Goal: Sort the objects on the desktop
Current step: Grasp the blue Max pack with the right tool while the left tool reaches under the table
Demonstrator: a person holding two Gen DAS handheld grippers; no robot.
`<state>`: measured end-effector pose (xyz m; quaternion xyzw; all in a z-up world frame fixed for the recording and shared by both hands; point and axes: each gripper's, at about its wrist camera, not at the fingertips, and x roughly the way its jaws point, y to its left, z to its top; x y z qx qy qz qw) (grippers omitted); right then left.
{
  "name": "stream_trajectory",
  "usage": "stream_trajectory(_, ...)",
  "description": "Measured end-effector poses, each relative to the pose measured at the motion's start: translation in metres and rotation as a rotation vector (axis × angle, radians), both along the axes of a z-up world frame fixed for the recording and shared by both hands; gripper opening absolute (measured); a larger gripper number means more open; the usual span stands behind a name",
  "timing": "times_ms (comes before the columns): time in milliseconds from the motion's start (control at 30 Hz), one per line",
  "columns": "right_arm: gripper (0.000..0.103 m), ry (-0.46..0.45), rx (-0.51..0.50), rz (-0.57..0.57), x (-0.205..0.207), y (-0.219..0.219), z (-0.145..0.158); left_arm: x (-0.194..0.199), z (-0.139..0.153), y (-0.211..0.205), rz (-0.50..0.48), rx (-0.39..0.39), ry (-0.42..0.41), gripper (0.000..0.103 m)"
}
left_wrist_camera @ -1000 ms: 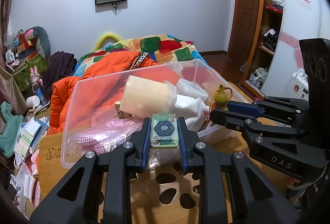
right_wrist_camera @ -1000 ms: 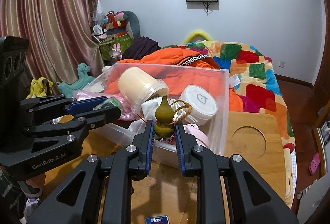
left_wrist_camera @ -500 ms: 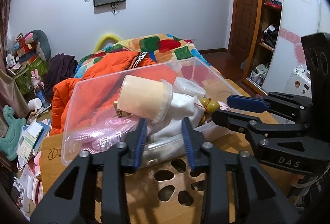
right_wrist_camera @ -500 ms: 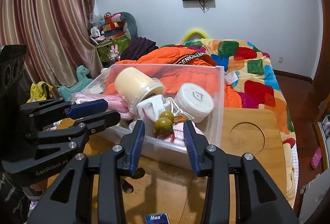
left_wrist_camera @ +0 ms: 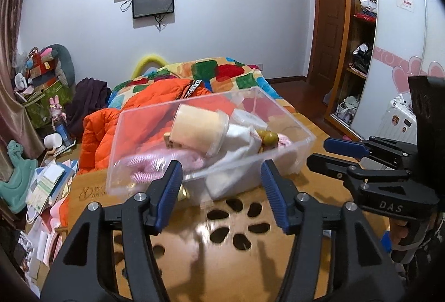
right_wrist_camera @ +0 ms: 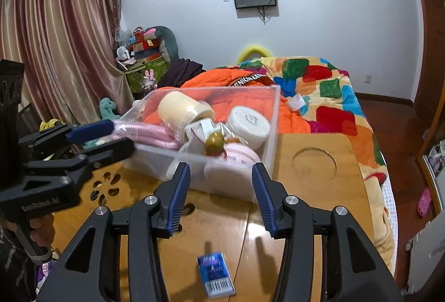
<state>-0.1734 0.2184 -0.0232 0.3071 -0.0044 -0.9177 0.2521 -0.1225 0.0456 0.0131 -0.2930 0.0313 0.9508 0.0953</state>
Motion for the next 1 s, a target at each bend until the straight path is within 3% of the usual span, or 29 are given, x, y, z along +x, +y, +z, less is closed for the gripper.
stream_trajectory(467, 0.043, -0.053, 0.081, -0.022, 0.045, 0.000, -0.042, 0.089, -0.050, -0.016, 0.092, -0.008, -0.102, 0.064)
stream_trajectory(533, 0.043, -0.062, 0.081, -0.023, 0.049, 0.000, -0.046, 0.104, -0.058, -0.019, 0.097, 0.000, -0.114, 0.068)
stream_trajectory(833, 0.043, -0.103, 0.086, -0.040, 0.055, 0.004, -0.065, 0.157, -0.096, -0.025, 0.142, 0.045, -0.212, 0.068)
stream_trajectory(1000, 0.043, -0.092, 0.098, -0.030, 0.060, -0.003, -0.068, 0.176, -0.106, -0.016, 0.127, 0.009, -0.210, 0.068)
